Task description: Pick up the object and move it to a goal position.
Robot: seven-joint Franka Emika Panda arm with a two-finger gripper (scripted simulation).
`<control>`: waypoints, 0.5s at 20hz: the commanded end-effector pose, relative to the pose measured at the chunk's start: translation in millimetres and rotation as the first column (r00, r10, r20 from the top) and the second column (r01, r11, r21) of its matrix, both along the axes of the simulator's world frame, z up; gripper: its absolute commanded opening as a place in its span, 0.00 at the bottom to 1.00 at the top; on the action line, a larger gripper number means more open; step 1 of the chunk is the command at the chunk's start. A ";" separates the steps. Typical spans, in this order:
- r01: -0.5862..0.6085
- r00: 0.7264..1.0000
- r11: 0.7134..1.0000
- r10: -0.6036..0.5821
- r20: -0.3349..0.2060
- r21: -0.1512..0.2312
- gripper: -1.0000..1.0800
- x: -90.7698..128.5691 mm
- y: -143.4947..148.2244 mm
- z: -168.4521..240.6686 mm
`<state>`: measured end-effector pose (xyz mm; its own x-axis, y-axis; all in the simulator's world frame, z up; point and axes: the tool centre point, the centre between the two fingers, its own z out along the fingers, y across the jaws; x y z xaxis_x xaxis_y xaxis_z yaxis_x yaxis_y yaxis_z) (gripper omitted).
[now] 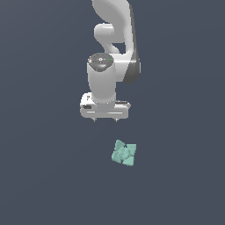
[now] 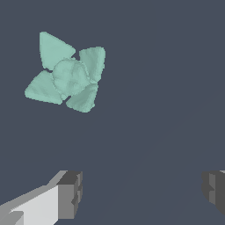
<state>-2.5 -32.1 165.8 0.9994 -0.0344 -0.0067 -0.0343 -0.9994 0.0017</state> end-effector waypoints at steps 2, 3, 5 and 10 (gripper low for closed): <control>0.001 1.000 1.000 -0.001 -0.001 0.000 0.81 -0.2 0.2 -0.3; 0.003 1.000 1.000 -0.003 -0.004 0.001 0.81 -0.8 0.4 -1.3; 0.013 1.000 1.000 -0.013 -0.013 0.004 0.81 -3.0 1.4 -4.8; 0.023 0.999 1.000 -0.023 -0.022 0.005 0.81 -5.6 2.1 -7.7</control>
<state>-7.9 -30.0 158.3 0.9980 -0.0559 -0.0285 -0.0560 -0.9984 -0.0029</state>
